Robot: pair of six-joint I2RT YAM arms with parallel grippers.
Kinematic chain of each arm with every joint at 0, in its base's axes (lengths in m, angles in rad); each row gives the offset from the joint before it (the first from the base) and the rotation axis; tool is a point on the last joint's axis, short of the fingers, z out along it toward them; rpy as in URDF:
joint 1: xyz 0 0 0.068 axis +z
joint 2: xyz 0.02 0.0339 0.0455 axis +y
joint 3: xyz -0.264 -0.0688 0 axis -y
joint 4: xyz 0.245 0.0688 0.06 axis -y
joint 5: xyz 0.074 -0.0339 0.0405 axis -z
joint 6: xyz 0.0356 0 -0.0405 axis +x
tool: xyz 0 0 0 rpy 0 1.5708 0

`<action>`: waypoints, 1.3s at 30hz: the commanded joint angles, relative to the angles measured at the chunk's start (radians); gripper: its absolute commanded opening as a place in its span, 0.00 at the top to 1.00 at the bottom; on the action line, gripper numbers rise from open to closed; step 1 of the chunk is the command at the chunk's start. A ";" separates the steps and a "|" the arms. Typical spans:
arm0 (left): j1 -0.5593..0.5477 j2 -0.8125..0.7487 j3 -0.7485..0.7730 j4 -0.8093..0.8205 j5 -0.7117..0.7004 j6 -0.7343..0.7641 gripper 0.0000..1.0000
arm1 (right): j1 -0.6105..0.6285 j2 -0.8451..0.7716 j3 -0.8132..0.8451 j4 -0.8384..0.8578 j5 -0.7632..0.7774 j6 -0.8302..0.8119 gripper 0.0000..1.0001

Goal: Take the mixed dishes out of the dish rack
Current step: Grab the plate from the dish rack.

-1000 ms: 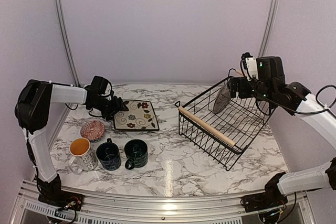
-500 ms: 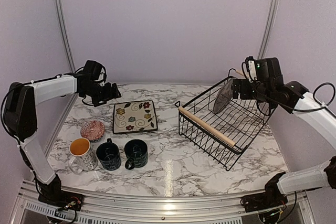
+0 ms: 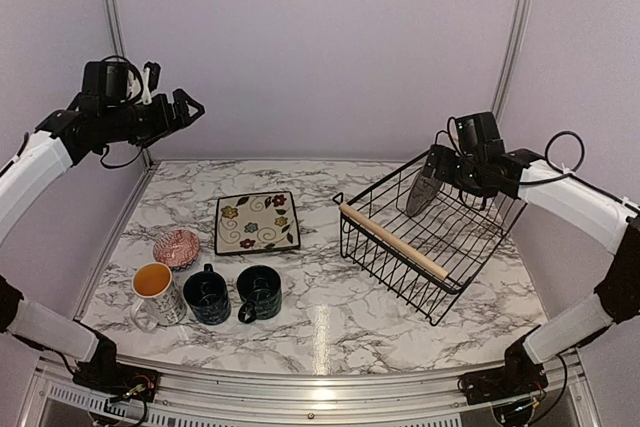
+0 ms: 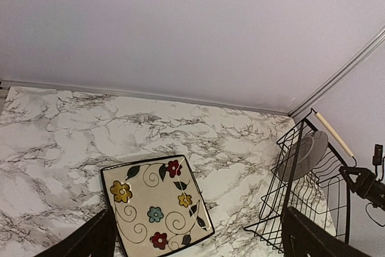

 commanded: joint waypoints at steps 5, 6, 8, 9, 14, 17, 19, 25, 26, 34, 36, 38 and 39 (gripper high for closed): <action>-0.004 -0.117 -0.091 0.046 -0.013 0.113 0.01 | -0.039 0.272 0.186 0.049 -0.041 0.153 0.09; -0.004 -0.126 -0.111 0.064 -0.008 0.114 0.01 | -0.039 0.296 0.208 0.039 -0.043 0.157 0.10; -0.004 -0.137 -0.153 0.090 -0.009 0.120 0.01 | -0.038 0.325 0.233 0.034 -0.039 0.166 0.11; -0.004 -0.141 -0.168 0.100 -0.013 0.126 0.01 | -0.039 0.337 0.238 0.040 -0.037 0.168 0.13; 0.002 -0.137 -0.238 0.131 -0.027 0.120 0.01 | -0.039 0.381 0.246 0.018 0.033 0.196 0.29; 0.003 -0.141 -0.253 0.127 -0.027 0.118 0.01 | -0.037 0.393 0.232 0.038 0.063 0.202 0.39; 0.003 -0.151 -0.266 0.136 -0.026 0.117 0.01 | -0.037 0.407 0.240 0.044 0.073 0.197 0.45; 0.003 -0.158 -0.272 0.132 -0.045 0.121 0.01 | -0.010 0.454 0.300 0.001 0.176 0.180 0.52; 0.003 -0.158 -0.273 0.132 -0.048 0.123 0.01 | -0.003 0.460 0.306 -0.002 0.191 0.178 0.52; 0.003 -0.148 -0.274 0.123 -0.055 0.124 0.01 | 0.011 0.492 0.322 -0.002 0.258 0.236 0.58; 0.003 -0.147 -0.275 0.121 -0.063 0.121 0.01 | 0.017 0.499 0.333 -0.006 0.281 0.250 0.60; 0.003 -0.147 -0.276 0.121 -0.063 0.117 0.01 | 0.022 0.508 0.343 -0.006 0.295 0.258 0.65; 0.003 -0.146 -0.276 0.121 -0.062 0.118 0.01 | 0.022 0.513 0.350 -0.009 0.297 0.260 0.66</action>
